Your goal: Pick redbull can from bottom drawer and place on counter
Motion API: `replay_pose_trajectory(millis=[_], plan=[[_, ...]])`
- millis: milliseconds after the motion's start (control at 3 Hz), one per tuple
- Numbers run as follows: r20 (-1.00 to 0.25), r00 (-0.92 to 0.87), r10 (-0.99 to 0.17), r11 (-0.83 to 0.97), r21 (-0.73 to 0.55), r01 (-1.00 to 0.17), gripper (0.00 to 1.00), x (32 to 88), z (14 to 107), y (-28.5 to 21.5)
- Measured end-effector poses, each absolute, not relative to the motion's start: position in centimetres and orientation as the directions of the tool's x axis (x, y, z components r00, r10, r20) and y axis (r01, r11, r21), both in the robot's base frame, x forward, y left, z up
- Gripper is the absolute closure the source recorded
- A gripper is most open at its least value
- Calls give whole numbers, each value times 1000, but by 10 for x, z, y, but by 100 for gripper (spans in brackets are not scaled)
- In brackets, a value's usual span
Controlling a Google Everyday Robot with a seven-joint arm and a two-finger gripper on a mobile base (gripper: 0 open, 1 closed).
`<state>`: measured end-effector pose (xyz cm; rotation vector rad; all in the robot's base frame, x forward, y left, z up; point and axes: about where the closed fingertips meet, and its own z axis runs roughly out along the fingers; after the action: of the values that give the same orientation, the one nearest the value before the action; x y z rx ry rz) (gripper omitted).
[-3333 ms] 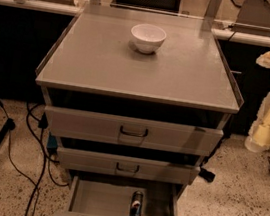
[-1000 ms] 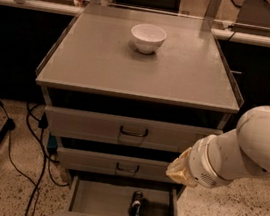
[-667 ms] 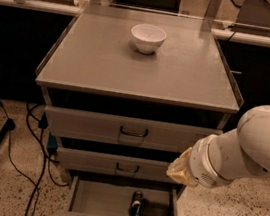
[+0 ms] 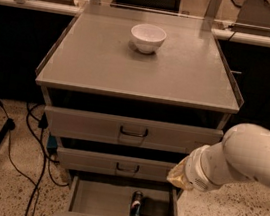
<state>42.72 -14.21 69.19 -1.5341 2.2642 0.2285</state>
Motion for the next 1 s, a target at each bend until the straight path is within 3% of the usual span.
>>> replay_pose_trajectory(millis=[667, 1000], plan=[[-437, -490, -754, 556, -27, -831, 100, 446, 559, -153], [-488, -497, -717, 596, -60, -801, 100, 465, 549, -150]])
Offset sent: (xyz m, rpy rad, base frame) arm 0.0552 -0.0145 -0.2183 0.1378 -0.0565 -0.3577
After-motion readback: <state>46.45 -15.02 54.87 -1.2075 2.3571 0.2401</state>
